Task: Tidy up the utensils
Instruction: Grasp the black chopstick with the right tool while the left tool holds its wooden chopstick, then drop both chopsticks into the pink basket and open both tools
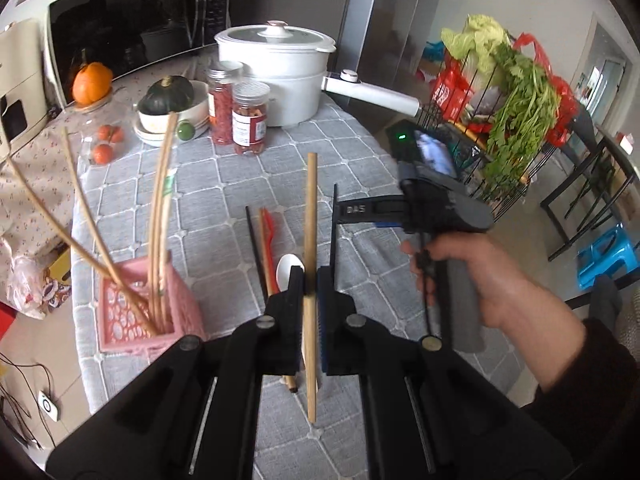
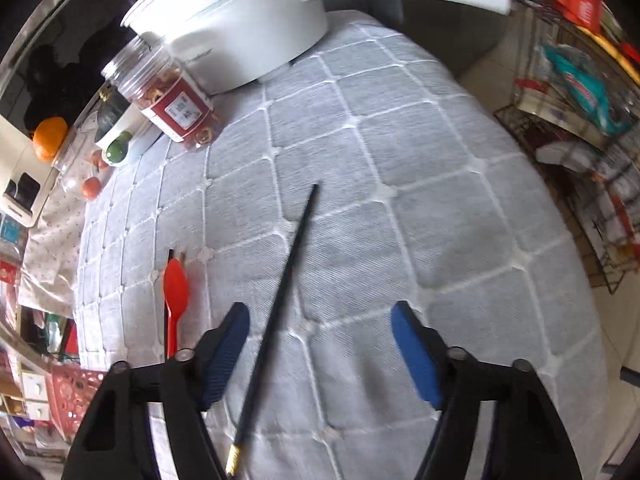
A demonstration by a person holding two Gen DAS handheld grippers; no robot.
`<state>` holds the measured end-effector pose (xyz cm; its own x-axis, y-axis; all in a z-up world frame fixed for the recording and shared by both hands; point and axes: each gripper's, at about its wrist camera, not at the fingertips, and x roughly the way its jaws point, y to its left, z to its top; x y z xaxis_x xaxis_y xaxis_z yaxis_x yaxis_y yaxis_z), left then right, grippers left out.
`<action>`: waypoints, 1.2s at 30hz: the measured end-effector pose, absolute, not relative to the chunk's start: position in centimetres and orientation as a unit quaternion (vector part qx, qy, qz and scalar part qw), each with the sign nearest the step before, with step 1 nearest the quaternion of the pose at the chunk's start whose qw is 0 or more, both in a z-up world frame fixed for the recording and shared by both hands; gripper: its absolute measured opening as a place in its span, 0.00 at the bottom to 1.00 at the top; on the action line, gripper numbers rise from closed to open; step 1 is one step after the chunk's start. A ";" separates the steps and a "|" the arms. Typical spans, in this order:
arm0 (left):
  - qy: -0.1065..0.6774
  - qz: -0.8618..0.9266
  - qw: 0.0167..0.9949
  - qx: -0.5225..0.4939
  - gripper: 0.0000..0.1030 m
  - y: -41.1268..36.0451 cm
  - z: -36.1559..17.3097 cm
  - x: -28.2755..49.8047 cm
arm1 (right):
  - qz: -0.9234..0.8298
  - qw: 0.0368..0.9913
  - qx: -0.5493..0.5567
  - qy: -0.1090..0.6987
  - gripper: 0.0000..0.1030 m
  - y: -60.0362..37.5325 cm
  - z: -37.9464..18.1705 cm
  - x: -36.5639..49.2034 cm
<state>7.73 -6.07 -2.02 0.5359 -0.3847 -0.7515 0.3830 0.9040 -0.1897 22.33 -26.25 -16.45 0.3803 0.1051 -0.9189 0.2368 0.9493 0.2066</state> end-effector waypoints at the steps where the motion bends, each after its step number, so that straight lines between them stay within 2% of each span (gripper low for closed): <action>1: 0.427 -0.219 0.877 -0.005 0.07 -5.8 -2.1 7.7 | -0.041 0.817 0.145 0.557 0.57 -25.7 -16.8 22.8; 2: 0.427 -0.219 0.877 -0.010 0.07 -5.6 -2.2 7.7 | -0.043 0.817 0.135 0.558 0.52 -25.2 -17.2 23.3; 4: 0.431 -0.222 0.874 -0.024 0.07 -4.9 -2.4 7.9 | -0.053 0.825 0.104 0.552 0.48 -24.0 -17.7 24.0; 5: 0.432 -0.222 0.873 -0.030 0.07 -4.4 -2.5 7.8 | -0.056 0.830 0.086 0.549 0.40 -23.5 -17.7 24.3; 6: 0.433 -0.221 0.873 -0.034 0.07 -3.9 -2.5 7.8 | -0.062 0.831 0.064 0.549 0.37 -22.8 -17.9 24.6; 8: 0.436 -0.219 0.872 -0.042 0.07 -3.2 -2.8 7.8 | -0.081 0.833 0.028 0.547 0.21 -21.9 -18.0 24.8; 10: 0.438 -0.216 0.871 -0.048 0.07 -2.6 -2.8 7.7 | -0.084 0.832 0.012 0.548 0.12 -21.0 -18.0 24.8; 14: 0.429 -0.211 0.877 -0.049 0.07 -1.6 -2.3 7.1 | -0.070 0.832 0.014 0.550 0.06 -20.7 -17.7 24.2; 18: 0.409 -0.207 0.888 -0.049 0.07 -0.3 -1.2 6.2 | -0.048 0.849 0.043 0.525 0.05 -21.7 -15.6 22.5; 29: 0.326 -0.180 0.925 -0.076 0.07 2.8 2.6 4.2 | 0.012 0.918 0.079 0.388 0.05 -21.4 -4.9 14.2; 36: 0.234 -0.139 0.958 -0.096 0.07 5.1 5.7 3.3 | 0.048 0.953 0.058 0.292 0.05 -18.6 0.9 10.0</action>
<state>3.33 5.15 5.67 0.8522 -0.3104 -0.4212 0.2208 0.9432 -0.2482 9.95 -18.64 0.93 0.8244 0.1251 -0.5520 -0.0576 0.9888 0.1379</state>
